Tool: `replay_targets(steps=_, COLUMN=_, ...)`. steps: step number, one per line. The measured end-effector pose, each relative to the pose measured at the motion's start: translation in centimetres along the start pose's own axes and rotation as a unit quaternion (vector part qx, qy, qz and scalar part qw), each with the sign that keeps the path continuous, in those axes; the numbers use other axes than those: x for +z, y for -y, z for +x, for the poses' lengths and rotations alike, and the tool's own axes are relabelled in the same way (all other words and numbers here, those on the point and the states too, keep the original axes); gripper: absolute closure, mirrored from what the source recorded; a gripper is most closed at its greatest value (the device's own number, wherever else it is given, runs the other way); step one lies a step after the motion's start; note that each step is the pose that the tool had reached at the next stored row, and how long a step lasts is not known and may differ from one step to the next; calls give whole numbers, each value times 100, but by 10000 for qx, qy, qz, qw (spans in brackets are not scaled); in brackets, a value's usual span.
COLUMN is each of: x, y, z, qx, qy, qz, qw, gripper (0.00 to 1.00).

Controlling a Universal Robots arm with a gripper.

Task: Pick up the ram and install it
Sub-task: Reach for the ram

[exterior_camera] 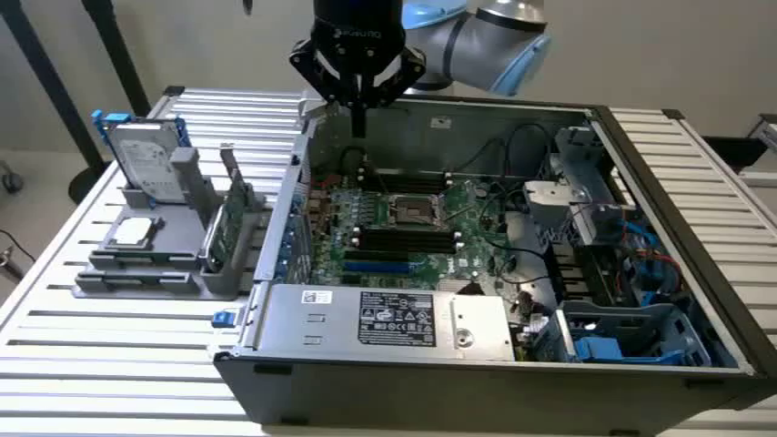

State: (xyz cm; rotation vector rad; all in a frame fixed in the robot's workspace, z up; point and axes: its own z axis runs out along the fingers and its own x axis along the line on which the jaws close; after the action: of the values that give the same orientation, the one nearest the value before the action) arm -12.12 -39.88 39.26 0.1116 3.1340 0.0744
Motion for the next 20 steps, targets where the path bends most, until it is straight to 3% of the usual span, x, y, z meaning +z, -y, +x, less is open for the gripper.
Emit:
replay_targets(steps=10, x=0, y=27, z=19, qx=0, qy=-5, qz=0, qw=10000, gripper=89)
replay_targets(steps=14, x=-4, y=146, z=168, qx=0, qy=-4, qz=-1, qw=10000, gripper=89)
replay_targets(steps=20, x=-2, y=254, z=432, qx=0, qy=-2, qz=0, qw=10000, gripper=89)
